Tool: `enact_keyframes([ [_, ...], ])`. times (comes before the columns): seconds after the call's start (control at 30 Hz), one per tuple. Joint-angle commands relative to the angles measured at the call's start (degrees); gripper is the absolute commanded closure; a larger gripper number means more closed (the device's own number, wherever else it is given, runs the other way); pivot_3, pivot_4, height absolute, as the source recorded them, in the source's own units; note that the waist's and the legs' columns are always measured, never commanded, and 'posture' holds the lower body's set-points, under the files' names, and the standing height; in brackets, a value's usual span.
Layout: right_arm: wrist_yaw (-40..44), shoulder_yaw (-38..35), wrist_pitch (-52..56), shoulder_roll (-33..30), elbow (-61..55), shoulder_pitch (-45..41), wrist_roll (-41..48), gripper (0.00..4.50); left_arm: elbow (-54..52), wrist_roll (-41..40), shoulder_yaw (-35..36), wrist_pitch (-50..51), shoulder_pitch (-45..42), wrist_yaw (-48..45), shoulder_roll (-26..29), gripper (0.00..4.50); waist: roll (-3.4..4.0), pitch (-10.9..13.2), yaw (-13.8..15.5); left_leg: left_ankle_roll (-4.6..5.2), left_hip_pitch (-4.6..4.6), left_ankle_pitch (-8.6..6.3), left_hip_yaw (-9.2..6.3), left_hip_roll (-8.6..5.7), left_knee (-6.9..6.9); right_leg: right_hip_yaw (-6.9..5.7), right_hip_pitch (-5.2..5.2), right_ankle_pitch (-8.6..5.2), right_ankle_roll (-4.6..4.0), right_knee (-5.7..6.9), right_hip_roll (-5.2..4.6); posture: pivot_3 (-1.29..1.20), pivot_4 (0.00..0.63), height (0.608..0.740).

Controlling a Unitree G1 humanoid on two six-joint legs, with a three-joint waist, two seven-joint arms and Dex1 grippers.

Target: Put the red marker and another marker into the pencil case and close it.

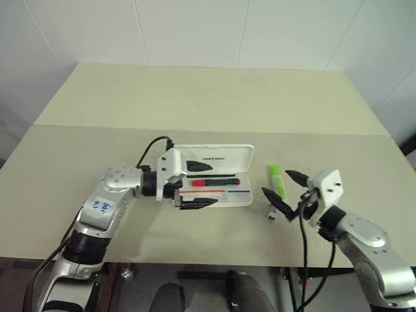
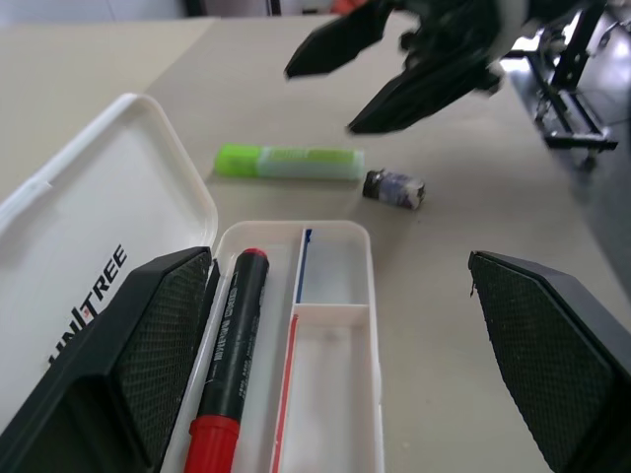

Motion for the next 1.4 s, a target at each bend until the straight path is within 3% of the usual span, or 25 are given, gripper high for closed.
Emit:
enact_keyframes([
  [0.03, -3.19, 0.78, 0.27, 1.64, 0.91, -0.66, -2.60, 0.00, -1.23, -3.29, 3.14, -2.21, 1.60, -2.15, 1.71, 0.04, 0.01, 0.00, 0.06, 0.00, -0.01, 0.00, 0.00, 0.00, 0.00, 0.00, 0.00, 0.00, 0.00, 0.00, 0.00, 0.00, 0.150, 0.740],
  [0.2, -7.41, 1.69, 0.74, 4.99, 7.29, -3.75, -6.16, 0.00, 0.16, -8.17, 7.69, -4.35, 5.29, -7.58, 4.86, 0.04, 0.02, 0.00, -0.30, 0.00, -0.03, -0.01, 0.03, 0.00, -0.02, 0.01, -0.04, 0.00, -0.01, -0.02, 0.00, 0.00, 0.150, 0.740],
  [0.37, -8.02, 1.72, 0.71, 6.36, 10.33, -4.94, -7.34, 0.00, 2.00, -13.75, 11.97, -5.53, 6.34, -9.52, 3.79, 0.04, 0.03, 0.01, -0.17, 0.01, -0.02, -0.01, 0.03, 0.01, -0.02, 0.00, -0.04, -0.01, -0.01, -0.01, 0.00, 0.00, 0.150, 0.740],
  [0.63, -10.75, 0.00, 10.18, 8.89, 11.41, -6.22, -5.38, 0.00, 4.67, -14.02, 15.34, -7.28, 7.35, -11.24, 7.03, 0.04, 0.03, 0.00, -0.49, 0.01, -0.02, -0.01, 0.02, 0.02, -0.04, -0.01, -0.05, -0.01, -0.01, -0.02, 0.00, 0.00, 0.150, 0.740],
  [0.73, -11.75, -0.40, 10.86, 9.45, 11.33, -6.55, -5.54, 0.64, 5.78, -13.96, 16.92, -8.10, 6.57, -11.08, 8.04, 0.00, 0.00, -0.01, -0.61, 0.01, 0.01, -0.01, 0.02, 0.02, -0.04, -0.01, 0.00, -0.01, -0.02, -0.02, -0.01, 0.00, 0.150, 0.740],
  [0.97, -10.35, -1.25, 8.93, 8.21, 12.07, -9.09, -5.80, 3.23, 8.97, -14.56, 19.69, -9.60, 6.38, -12.81, 10.36, 0.00, 0.02, 0.00, -1.31, 0.01, -0.03, -0.01, 0.02, 0.02, -0.10, -0.03, -0.04, -0.01, -0.02, -0.07, -0.02, 0.00, 0.150, 0.740],
  [1.0, -10.05, -1.41, 8.48, 7.80, 12.27, -9.72, -6.00, 3.40, 9.36, -14.75, 19.88, -9.94, 6.46, -13.11, 10.45, 0.00, 0.02, 0.00, -1.37, 0.01, -0.04, -0.01, 0.02, 0.02, -0.10, -0.03, -0.04, -0.01, -0.02, -0.07, -0.02, 0.00, 0.150, 0.740],
  [1.4, -0.38, -1.08, 11.42, -1.77, 1.36, -15.35, -1.57, 3.37, 11.90, -17.39, 21.75, -12.47, 9.53, -16.92, 9.88, 0.00, 0.05, 0.02, -1.40, 0.02, -0.24, -0.01, 0.06, 0.05, -0.18, -0.02, -0.36, -0.01, -0.02, -0.03, 0.00, 0.00, 0.150, 0.740],
])
